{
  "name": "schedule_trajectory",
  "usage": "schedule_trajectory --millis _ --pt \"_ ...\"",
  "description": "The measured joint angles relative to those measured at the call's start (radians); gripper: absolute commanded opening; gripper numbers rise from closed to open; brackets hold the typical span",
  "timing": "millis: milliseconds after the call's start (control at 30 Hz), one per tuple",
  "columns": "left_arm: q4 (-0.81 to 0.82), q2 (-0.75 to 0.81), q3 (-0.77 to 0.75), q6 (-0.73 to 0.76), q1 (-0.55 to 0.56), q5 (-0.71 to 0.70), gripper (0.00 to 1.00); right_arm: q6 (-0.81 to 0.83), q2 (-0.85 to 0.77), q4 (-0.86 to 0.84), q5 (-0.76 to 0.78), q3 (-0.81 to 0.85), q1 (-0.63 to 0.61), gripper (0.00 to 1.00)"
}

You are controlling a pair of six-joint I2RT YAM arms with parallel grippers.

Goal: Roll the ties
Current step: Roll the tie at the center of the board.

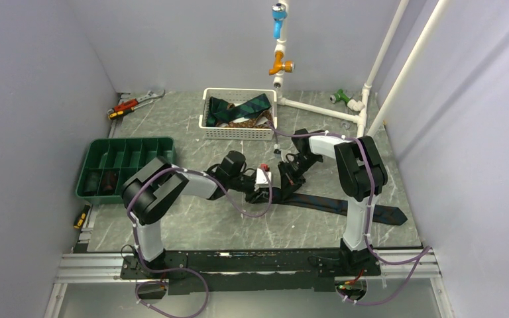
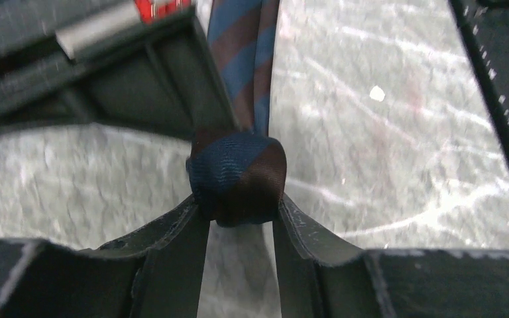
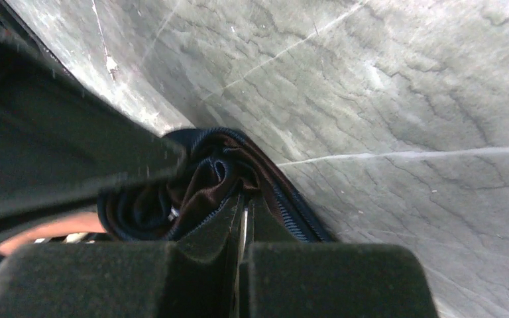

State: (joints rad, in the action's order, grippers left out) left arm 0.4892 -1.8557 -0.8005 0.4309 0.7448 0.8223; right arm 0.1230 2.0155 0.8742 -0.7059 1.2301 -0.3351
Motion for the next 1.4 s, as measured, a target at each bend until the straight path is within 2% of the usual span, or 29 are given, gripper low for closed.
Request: schedule_trajectory --millis 200,367,467,700,733,767,867,967,1133,1200,1267,1400 --pt "0.035 -0.054 -0.093 -0.078 0.059 -0.011 0.51 0.0 0.001 0.0 0.001 0.0 0.0 0.0" --pt "0.048 -0.103 -0.134 -0.103 0.06 0.008 0.52 -0.001 0.001 0.002 0.02 0.0 0.009 0.0" --pt "0.053 -0.11 -0.136 -0.095 0.059 0.009 0.58 -0.003 0.001 0.002 0.021 -0.001 0.013 0.0" --pt "0.078 -0.084 -0.047 -0.053 0.037 -0.015 0.58 -0.004 -0.001 -0.001 0.015 -0.005 0.011 0.0" --pt "0.084 -0.079 -0.022 -0.041 0.026 -0.019 0.61 -0.003 -0.002 -0.004 0.013 -0.008 0.008 0.0" --pt "0.088 -0.067 -0.006 -0.033 0.014 -0.021 0.7 -0.003 -0.002 -0.008 0.007 -0.011 0.005 0.0" --pt "0.067 -0.017 0.032 -0.023 -0.025 -0.042 0.82 -0.003 -0.003 -0.015 -0.009 -0.02 -0.002 0.0" --pt "0.067 0.003 0.057 -0.009 -0.052 -0.045 0.98 -0.003 -0.006 -0.022 -0.013 -0.026 -0.003 0.0" --pt "0.077 -0.012 0.055 -0.011 -0.014 -0.033 0.99 -0.003 -0.009 -0.027 -0.013 -0.029 -0.003 0.0" --pt "0.092 -0.029 0.05 -0.028 0.009 -0.029 0.95 -0.003 -0.009 -0.027 -0.013 -0.029 -0.003 0.0" --pt "0.113 -0.048 0.042 -0.039 0.029 -0.03 0.81 -0.003 -0.009 -0.027 -0.013 -0.029 -0.003 0.0" --pt "0.142 -0.087 0.003 -0.061 0.048 -0.053 0.36 -0.003 -0.009 -0.026 -0.015 -0.029 -0.003 0.0"
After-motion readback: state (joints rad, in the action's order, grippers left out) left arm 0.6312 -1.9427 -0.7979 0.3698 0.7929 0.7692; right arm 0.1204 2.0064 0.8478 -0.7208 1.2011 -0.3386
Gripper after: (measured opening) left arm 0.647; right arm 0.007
